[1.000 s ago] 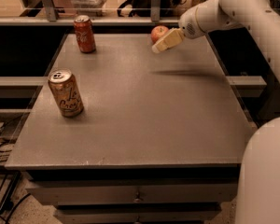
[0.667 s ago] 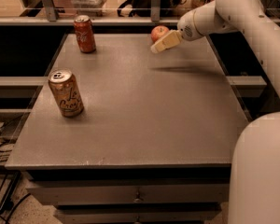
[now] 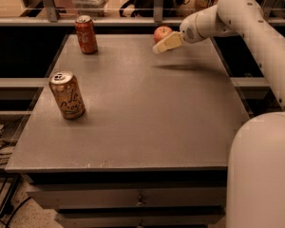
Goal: Pick apple
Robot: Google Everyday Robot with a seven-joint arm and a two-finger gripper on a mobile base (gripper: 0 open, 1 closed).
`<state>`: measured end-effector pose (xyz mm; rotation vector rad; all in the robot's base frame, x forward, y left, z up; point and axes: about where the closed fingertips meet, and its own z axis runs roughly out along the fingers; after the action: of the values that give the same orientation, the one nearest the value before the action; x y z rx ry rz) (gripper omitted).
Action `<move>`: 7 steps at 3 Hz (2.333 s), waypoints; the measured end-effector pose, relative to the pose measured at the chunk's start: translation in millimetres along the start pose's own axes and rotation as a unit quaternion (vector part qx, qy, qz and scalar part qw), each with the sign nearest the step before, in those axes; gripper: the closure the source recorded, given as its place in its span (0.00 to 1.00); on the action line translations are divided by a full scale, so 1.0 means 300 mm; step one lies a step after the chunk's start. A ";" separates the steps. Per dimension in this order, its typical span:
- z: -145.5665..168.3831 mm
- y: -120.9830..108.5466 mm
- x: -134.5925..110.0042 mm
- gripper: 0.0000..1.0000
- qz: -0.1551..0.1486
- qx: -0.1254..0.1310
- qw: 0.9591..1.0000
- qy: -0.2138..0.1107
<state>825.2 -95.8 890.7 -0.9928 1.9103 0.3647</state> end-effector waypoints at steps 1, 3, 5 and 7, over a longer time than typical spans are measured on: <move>0.034 -0.005 -0.003 0.00 0.025 0.008 1.000 -0.014; 0.138 -0.036 -0.026 0.00 0.068 0.021 0.996 -0.058; 0.216 -0.068 -0.012 0.18 0.082 0.037 0.994 -0.060; 0.199 -0.089 -0.035 0.64 0.082 0.057 0.993 -0.060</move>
Offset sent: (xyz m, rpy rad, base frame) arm 0.0365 0.0214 -0.0072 0.2032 -0.0204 -0.1077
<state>883.8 -71.6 871.5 -0.7256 1.8852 0.3956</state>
